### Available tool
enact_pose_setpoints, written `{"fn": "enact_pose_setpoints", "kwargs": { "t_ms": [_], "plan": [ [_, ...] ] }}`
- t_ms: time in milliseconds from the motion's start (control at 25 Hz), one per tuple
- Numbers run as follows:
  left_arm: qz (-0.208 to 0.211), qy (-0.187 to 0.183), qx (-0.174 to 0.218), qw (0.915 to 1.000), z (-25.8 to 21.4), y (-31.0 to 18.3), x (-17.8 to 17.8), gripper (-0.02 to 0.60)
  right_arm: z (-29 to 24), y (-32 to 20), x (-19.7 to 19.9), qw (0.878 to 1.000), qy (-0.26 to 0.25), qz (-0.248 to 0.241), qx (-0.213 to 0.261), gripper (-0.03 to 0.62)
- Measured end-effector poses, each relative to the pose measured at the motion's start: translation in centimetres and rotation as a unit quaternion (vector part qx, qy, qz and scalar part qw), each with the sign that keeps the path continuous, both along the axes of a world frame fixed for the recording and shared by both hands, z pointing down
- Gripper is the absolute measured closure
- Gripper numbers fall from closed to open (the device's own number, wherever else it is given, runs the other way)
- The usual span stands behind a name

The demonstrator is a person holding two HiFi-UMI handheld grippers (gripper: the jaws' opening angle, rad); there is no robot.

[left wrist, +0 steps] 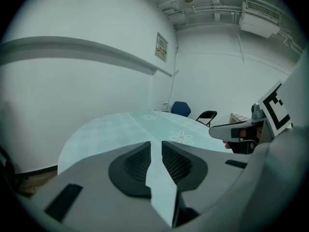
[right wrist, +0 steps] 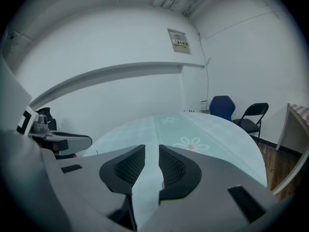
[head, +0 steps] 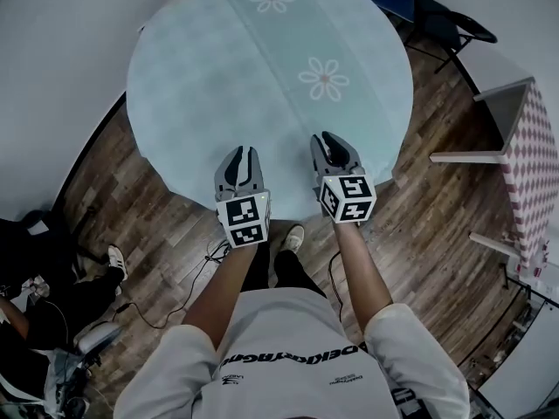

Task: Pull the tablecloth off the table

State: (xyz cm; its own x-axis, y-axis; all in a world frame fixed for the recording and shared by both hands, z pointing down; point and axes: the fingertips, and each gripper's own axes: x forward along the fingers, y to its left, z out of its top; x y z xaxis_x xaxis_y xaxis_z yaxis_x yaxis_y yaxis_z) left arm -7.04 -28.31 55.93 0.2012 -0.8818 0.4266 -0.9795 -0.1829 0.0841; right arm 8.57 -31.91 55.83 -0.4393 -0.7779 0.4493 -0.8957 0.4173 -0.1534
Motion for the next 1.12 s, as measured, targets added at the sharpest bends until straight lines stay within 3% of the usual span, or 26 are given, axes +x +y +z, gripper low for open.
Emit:
{"fn": "enact_pose_setpoints", "kwargs": {
  "t_ms": [240, 400, 600, 760, 1120],
  "plan": [
    [-0.021, 0.008, -0.031, 0.9993, 3.4, -2.5, -1.3, 0.474, 3.5, -3.4, 0.0, 1.000, 0.014, 0.005, -0.021, 0.439],
    [-0.023, 0.012, -0.048, 0.9985, 5.4, -3.8, -1.1, 0.467, 5.8, -6.4, -0.4, 0.999, 0.030, -0.008, -0.044, 0.360],
    [-0.023, 0.017, -0.068, 0.9973, 7.4, -7.4, -1.5, 0.376, 7.4, -11.4, -0.9, 0.996, 0.055, -0.019, -0.060, 0.312],
    [-0.026, 0.009, -0.078, 0.9966, 8.5, -11.0, -2.3, 0.313, 8.0, -14.9, -1.1, 0.995, 0.066, -0.029, -0.067, 0.299],
    [-0.022, -0.017, -0.125, 0.9917, 12.6, -16.2, -4.6, 0.287, 12.3, -19.2, -1.9, 0.986, 0.111, -0.052, -0.116, 0.286]
  ]
}}
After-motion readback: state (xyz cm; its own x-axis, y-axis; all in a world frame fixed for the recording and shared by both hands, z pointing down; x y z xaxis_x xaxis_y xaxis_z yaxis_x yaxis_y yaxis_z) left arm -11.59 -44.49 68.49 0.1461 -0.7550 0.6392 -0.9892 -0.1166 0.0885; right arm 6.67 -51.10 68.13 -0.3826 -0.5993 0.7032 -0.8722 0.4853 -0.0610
